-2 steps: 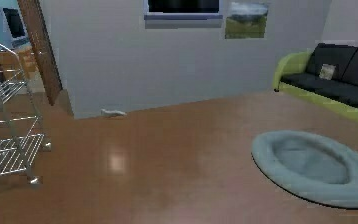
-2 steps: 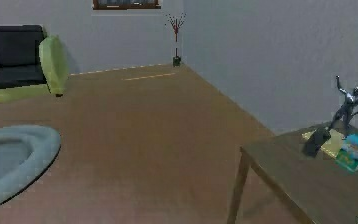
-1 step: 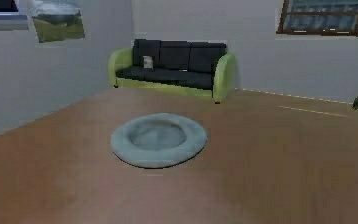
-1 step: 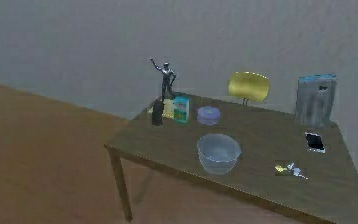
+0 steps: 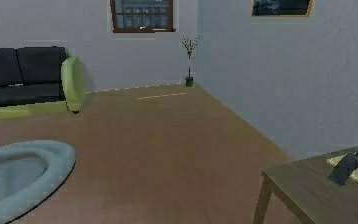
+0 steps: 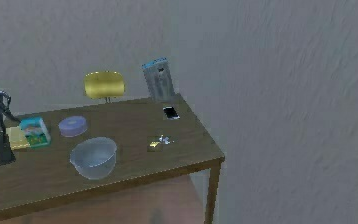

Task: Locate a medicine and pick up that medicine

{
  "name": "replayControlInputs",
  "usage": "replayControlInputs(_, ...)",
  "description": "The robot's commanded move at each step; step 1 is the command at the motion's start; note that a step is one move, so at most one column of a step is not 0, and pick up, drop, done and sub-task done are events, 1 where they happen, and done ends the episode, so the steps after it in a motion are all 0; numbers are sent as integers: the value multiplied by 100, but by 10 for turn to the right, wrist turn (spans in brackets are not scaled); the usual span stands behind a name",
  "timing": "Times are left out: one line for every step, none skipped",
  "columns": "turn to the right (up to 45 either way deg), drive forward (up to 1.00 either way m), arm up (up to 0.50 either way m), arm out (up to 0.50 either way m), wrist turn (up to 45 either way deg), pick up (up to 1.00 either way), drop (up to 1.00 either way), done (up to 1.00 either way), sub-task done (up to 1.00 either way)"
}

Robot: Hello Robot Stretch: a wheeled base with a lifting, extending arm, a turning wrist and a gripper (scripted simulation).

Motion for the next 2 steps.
replayControlInputs(0,5,0,0,0,0,0,0,0)
replayControlInputs(-330,0,0,0,0,0,0,0,0)
